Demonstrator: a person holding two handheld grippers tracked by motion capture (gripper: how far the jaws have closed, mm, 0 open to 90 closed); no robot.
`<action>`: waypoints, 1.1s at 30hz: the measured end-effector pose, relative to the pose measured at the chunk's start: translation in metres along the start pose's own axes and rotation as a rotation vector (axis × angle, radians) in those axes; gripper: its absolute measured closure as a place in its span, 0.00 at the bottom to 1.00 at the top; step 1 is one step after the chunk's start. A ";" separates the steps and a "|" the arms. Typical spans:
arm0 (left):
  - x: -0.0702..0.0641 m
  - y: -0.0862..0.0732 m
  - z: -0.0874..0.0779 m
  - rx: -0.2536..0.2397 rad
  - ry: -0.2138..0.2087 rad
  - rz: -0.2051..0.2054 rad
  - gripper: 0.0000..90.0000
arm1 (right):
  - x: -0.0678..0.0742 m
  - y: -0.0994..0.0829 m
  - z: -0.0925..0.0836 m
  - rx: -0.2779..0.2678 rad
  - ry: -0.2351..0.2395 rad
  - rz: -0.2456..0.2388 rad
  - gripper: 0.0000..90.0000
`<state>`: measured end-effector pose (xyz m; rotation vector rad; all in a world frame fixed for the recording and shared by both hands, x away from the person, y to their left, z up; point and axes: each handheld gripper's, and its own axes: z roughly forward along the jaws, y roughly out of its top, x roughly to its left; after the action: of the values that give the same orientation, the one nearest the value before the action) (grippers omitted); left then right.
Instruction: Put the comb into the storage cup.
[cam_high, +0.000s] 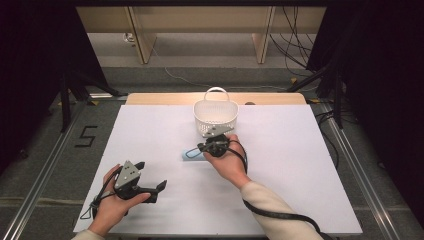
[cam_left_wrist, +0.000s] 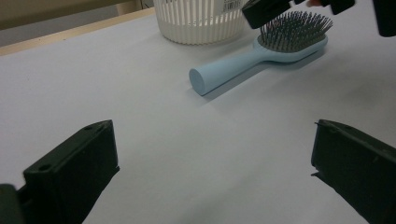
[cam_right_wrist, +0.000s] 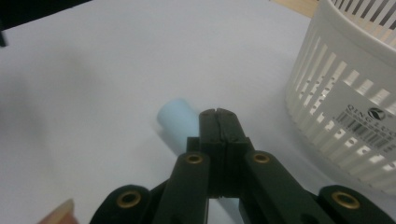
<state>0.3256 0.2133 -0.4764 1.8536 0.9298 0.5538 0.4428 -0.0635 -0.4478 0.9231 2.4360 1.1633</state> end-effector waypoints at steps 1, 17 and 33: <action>0.000 0.000 0.000 0.000 -0.001 0.001 0.00 | -0.002 0.006 0.010 0.017 -0.005 0.021 1.00; -0.001 0.000 0.001 0.003 -0.001 0.005 0.00 | -0.007 0.019 0.058 0.170 -0.050 0.079 1.00; -0.001 0.000 0.001 0.002 -0.002 0.001 0.00 | -0.010 0.014 0.071 0.256 -0.047 0.106 1.00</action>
<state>0.3259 0.2122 -0.4770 1.8558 0.9283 0.5512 0.4921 -0.0215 -0.4822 1.1517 2.5650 0.8622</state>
